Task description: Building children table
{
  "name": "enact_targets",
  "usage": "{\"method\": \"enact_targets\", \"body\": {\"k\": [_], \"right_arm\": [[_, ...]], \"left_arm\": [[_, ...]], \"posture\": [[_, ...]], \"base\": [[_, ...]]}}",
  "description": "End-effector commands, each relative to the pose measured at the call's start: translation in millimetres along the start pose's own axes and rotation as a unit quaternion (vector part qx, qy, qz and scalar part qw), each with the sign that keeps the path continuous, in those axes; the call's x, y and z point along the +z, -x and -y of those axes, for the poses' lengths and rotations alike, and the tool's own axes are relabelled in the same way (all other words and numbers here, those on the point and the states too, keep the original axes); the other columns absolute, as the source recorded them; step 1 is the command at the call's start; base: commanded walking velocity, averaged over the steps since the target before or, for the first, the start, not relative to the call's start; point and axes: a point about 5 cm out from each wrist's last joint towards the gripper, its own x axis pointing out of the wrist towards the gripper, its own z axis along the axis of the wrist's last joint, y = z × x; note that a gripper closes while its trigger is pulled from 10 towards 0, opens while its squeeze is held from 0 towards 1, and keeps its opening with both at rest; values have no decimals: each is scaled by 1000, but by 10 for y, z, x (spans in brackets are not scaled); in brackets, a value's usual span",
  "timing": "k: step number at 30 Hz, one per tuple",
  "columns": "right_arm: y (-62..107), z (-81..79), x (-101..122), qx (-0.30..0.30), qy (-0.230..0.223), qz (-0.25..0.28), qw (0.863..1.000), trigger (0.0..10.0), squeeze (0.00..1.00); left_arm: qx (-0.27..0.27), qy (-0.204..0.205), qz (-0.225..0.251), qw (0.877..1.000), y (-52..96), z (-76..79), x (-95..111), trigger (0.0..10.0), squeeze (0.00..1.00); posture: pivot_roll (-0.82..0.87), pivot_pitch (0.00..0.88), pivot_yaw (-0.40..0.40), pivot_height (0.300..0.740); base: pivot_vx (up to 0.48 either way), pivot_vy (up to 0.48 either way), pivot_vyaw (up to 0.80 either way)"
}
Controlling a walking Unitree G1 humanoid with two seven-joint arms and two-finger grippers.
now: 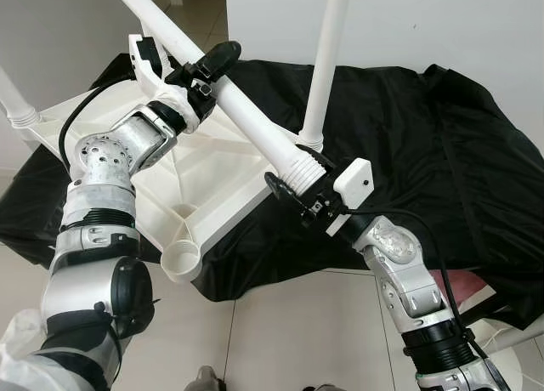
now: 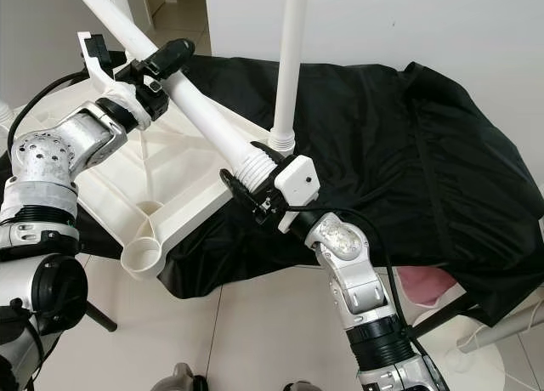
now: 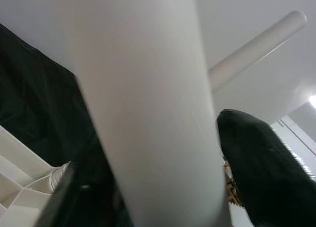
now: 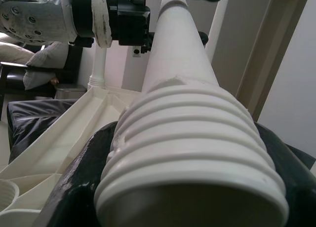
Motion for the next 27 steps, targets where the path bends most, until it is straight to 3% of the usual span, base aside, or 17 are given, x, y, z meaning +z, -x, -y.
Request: {"method": "enact_targets", "body": {"k": [1,12,13,14,15,16,24,27], "right_arm": [[1,-33,-44,4,-9,-8,1000,10000,0],[9,3,-61,-14,-17,-8,1000,10000,0],[14,12,-71,-19,-27,-8,999,10000,294],[14,12,-71,-19,-27,-8,999,10000,294],[18,18,-77,-23,-36,-7,999,10000,1000],[26,27,-82,-27,-44,-7,999,10000,1000],[84,75,-104,-45,-43,-14,998,10000,1000],[101,81,-111,-49,-39,-18,998,10000,1000]], "left_arm": [[-19,-7,5,1000,-37,53,56,0,0],[-15,-6,11,1000,-47,37,106,0,0],[-11,-11,9,1000,-49,31,110,0,0],[-11,-11,9,1000,-49,31,110,0,0],[-7,-21,2,1000,-50,24,109,3216,0],[-5,-24,0,1000,-47,19,112,10000,0],[21,-38,27,999,1,-36,275,10000,0],[25,-63,34,997,9,-25,322,10000,0]], "posture": [[-42,36,50,740],[-35,43,54,740],[-35,43,54,740],[-35,43,54,740],[-35,43,54,740],[-33,46,51,740],[-34,48,47,740],[-37,52,44,740]], "base": [[0,0,0],[0,0,0],[0,0,0],[0,0,0],[0,0,0],[0,0,0],[0,0,0],[0,0,0]]}}
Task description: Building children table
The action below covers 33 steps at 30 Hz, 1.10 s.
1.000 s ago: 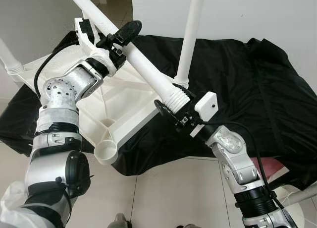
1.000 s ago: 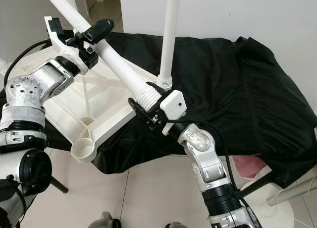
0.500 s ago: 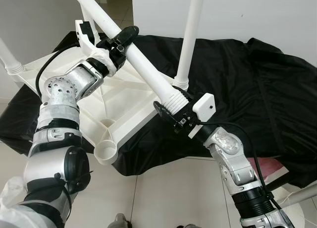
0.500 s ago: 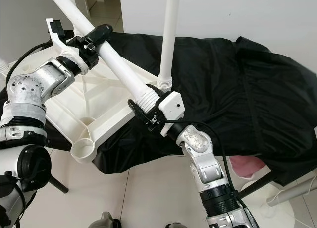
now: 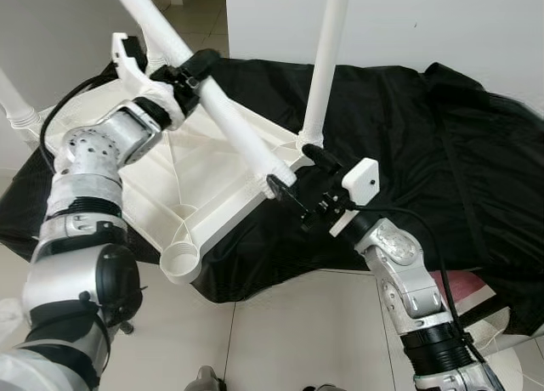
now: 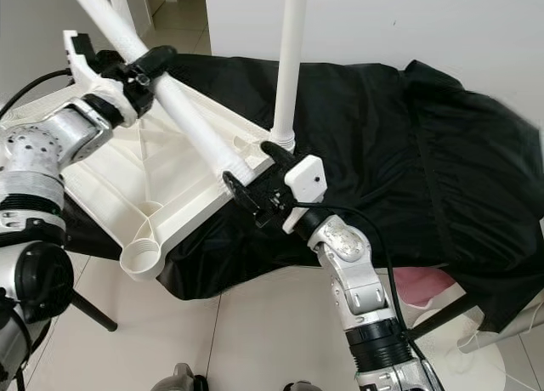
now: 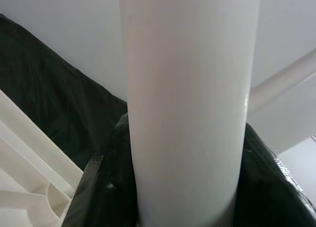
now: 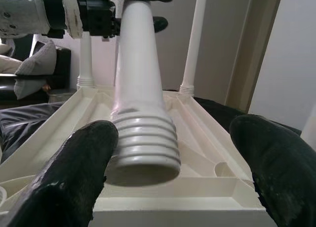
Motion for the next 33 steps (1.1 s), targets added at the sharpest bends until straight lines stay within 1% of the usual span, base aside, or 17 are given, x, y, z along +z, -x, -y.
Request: {"method": "enact_targets", "body": {"k": [1,2,3,4,9,11,12,15,16,17,18,19,22,25,29,30,33], "right_arm": [[24,5,-20,-5,-3,-6,1000,10000,1000],[29,12,-19,-8,0,-7,1000,10000,1000],[29,12,-19,-8,0,-7,1000,10000,1000],[27,9,-13,-7,-1,-7,1000,10000,0],[-4,-9,9,-1,-12,-6,1000,10000,0],[-4,-9,9,-1,-12,-6,1000,10000,0],[-45,-42,29,7,-22,-6,1000,10000,0],[-57,-55,39,11,-25,-6,1000,10000,0],[-74,-67,49,13,-25,-6,1000,10000,0],[-74,-67,49,13,-25,-6,1000,10000,0],[-87,-75,56,15,-25,-7,1000,10000,0],[-87,-75,56,15,-25,-7,1000,10000,0],[-164,-110,66,13,-23,-17,1000,10000,0],[-174,-118,69,13,-23,-18,999,10000,0],[-282,-32,26,-20,14,-47,999,10000,0],[-282,-32,26,-20,14,-47,999,10000,0],[-317,35,1,-45,25,-62,997,10000,0]], "left_arm": [[-30,-23,9,999,-38,102,86,10000,0],[-30,-42,12,999,-41,117,106,10000,0],[-30,-42,12,999,-41,117,106,10000,0],[-31,-59,13,998,-49,145,112,10000,0],[-23,-82,16,996,-80,183,78,10000,0],[-23,-82,16,996,-80,183,78,10000,0],[-9,-119,22,993,-102,211,43,10000,0],[-7,-135,23,991,-108,230,29,10000,0],[-8,-161,21,987,-118,267,0,10000,0],[-8,-161,21,987,-118,267,0,10000,0],[-12,-179,18,984,-126,305,-31,10000,0],[-12,-179,18,984,-126,305,-31,10000,0],[-29,-178,1,984,-179,446,-206,10000,0],[-30,-177,-1,984,-184,461,-230,10000,0],[-34,-233,-10,972,-219,595,-395,10000,0],[-34,-233,-10,972,-219,595,-395,10000,0],[-43,-236,-18,971,-235,647,-504,10000,0]], "posture": [[-37,52,44,740],[-38,51,41,740],[-38,51,41,740],[-38,54,38,740],[-36,55,32,740],[-36,55,32,740],[-33,52,25,740],[-33,52,25,740],[-32,52,22,740],[-32,52,22,740],[-31,53,22,740],[-31,53,22,740],[-24,53,13,740],[-24,53,13,740],[-21,53,7,740],[-21,53,7,740],[-16,51,2,740]], "base": [[0,0,0],[0,0,0],[0,0,0],[0,0,0],[0,0,0],[0,0,0],[0,0,0],[0,0,0],[0,0,0],[0,0,0],[0,0,0],[0,0,0],[0,0,0],[0,0,0],[0,0,0],[0,0,0],[0,0,0]]}}
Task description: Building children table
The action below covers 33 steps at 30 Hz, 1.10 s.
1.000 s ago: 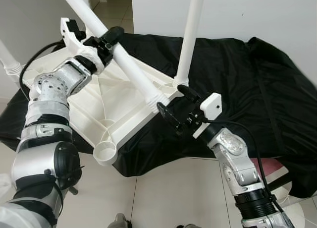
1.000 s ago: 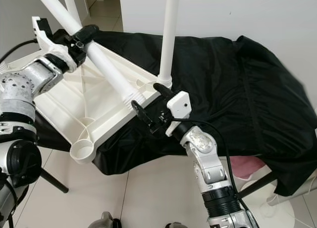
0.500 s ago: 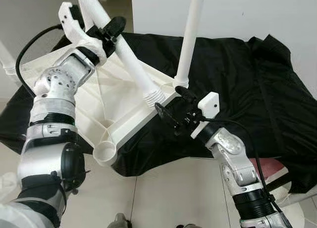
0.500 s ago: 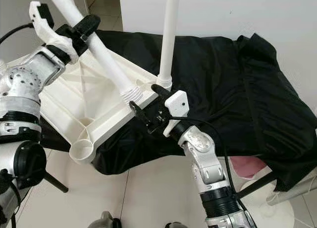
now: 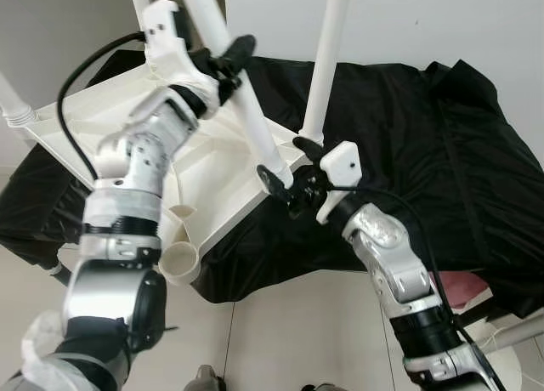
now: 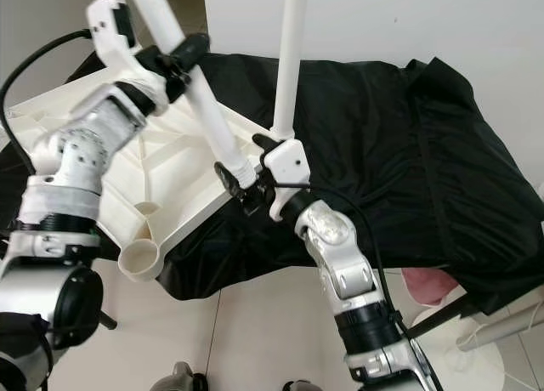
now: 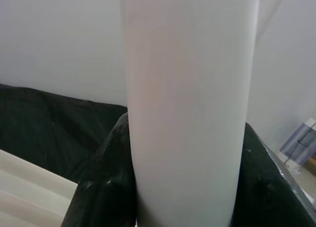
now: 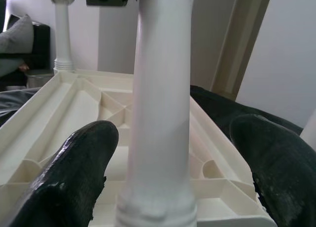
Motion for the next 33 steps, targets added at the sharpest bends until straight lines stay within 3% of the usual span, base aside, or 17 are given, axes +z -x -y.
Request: {"method": "enact_targets", "body": {"k": [1,11,21,33], "right_arm": [[-6,40,-56,-16,1,-19,1000,10000,0],[-199,92,-90,-29,12,-67,997,10000,0],[-375,46,-120,-27,4,-98,995,10000,0],[-488,-54,-50,-25,-5,-118,993,10000,0]], "left_arm": [[-8,-19,6,1000,-7,65,16,10000,0],[-59,-78,-10,995,-72,451,-166,10000,0],[-95,-93,-2,991,-110,713,-221,10000,0],[-105,-121,3,987,-111,803,-262,10000,0]], "posture": [[-16,51,2,740],[-6,43,-13,740],[2,34,-22,740],[1,24,-29,740]], "base": [[0,0,0],[0,0,0],[0,0,0],[0,0,0]]}}
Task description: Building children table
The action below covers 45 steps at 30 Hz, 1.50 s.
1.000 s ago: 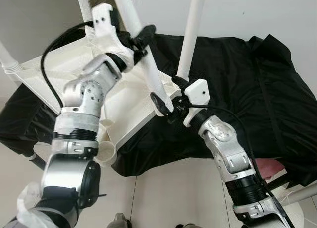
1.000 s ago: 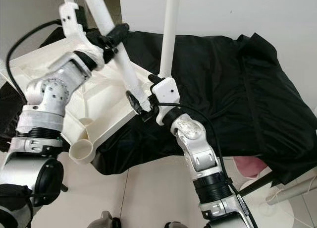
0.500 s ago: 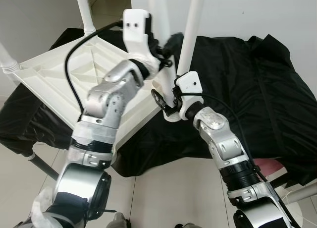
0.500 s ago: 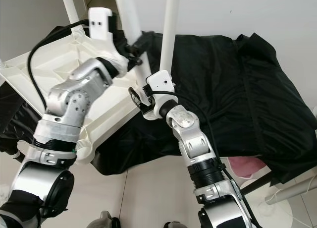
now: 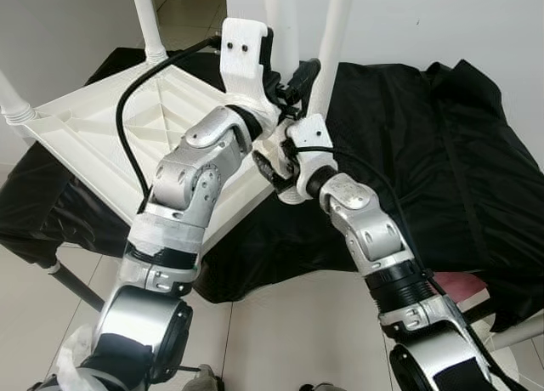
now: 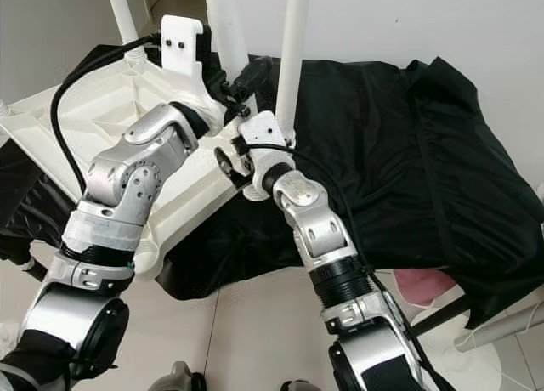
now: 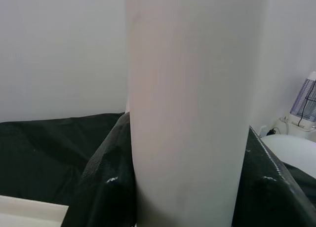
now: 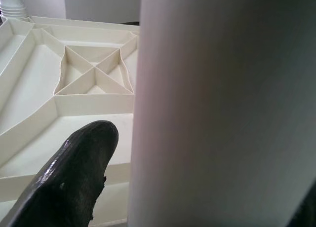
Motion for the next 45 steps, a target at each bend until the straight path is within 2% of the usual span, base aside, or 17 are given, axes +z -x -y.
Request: {"method": "enact_targets", "body": {"k": [1,13,14,15,16,18,19,20,21,22,23,30,31,32,33,38,45], "right_arm": [[-33,-69,62,12,1,2,1000,10000,0],[-21,-97,32,18,3,-10,1000,10000,0],[-16,-106,38,20,3,-9,1000,9020,0],[-7,-109,32,21,3,-9,1000,3294,0],[-7,-109,32,21,3,-9,1000,3294,0],[5,-100,12,19,2,-13,1000,2667,0],[10,-95,2,17,1,-16,1000,1882,0],[10,-95,2,17,1,-16,1000,1882,0],[12,-89,-7,14,-4,-18,1000,627,0],[12,-89,-7,14,-4,-18,1000,627,0],[12,-82,-19,11,-8,-21,1000,0,0],[7,-45,-35,-8,-27,-26,999,0,0],[7,-22,-39,-17,-27,-27,999,3098,0],[7,-22,-39,-17,-27,-27,999,3098,0],[7,6,-46,-28,-30,-29,999,10000,0],[11,49,-53,-43,-31,-30,998,10000,0],[23,115,-52,-63,-32,-26,997,10000,0]], "left_arm": [[-36,-4,17,999,-40,167,53,10000,0],[-38,-19,19,999,-54,193,51,10000,0],[-38,-21,19,999,-56,198,51,10000,0],[-38,-22,19,999,-58,200,53,10000,0],[-38,-22,19,999,-58,200,53,10000,0],[-37,-23,20,999,-60,198,56,10000,0],[-36,-24,20,999,-60,197,58,10000,0],[-36,-24,20,999,-60,197,58,10000,0],[-36,-23,21,999,-60,195,60,10000,0],[-36,-23,21,999,-60,195,60,10000,0],[-35,-24,21,999,-61,191,62,10000,0],[-35,-28,22,999,-62,184,72,10000,0],[-41,-20,23,999,-58,194,74,10000,0],[-41,-20,23,999,-58,194,74,10000,0],[-49,-13,24,998,-51,204,72,10000,1000],[-61,-7,23,998,-31,221,69,10000,1000],[-53,-36,23,998,8,169,92,10000,1000]], "posture": [[1,24,-29,740],[-3,19,-27,740],[-3,19,-27,740],[-3,17,-27,740],[-3,17,-27,740],[-2,15,-28,740],[-2,15,-28,740],[-2,15,-28,740],[-1,13,-26,740],[-1,13,-26,740],[0,13,-27,740],[0,12,-24,740],[0,12,-24,740],[0,12,-24,740],[2,11,-24,740],[1,13,-22,740],[2,16,-22,740]], "base": [[0,0,0],[0,0,0],[0,0,0],[0,0,0],[0,0,0],[0,0,0],[0,0,0],[0,0,0],[0,0,0],[0,0,0],[0,0,0],[0,0,0],[0,0,0],[0,0,0],[0,0,0],[0,0,0],[0,0,0]]}}
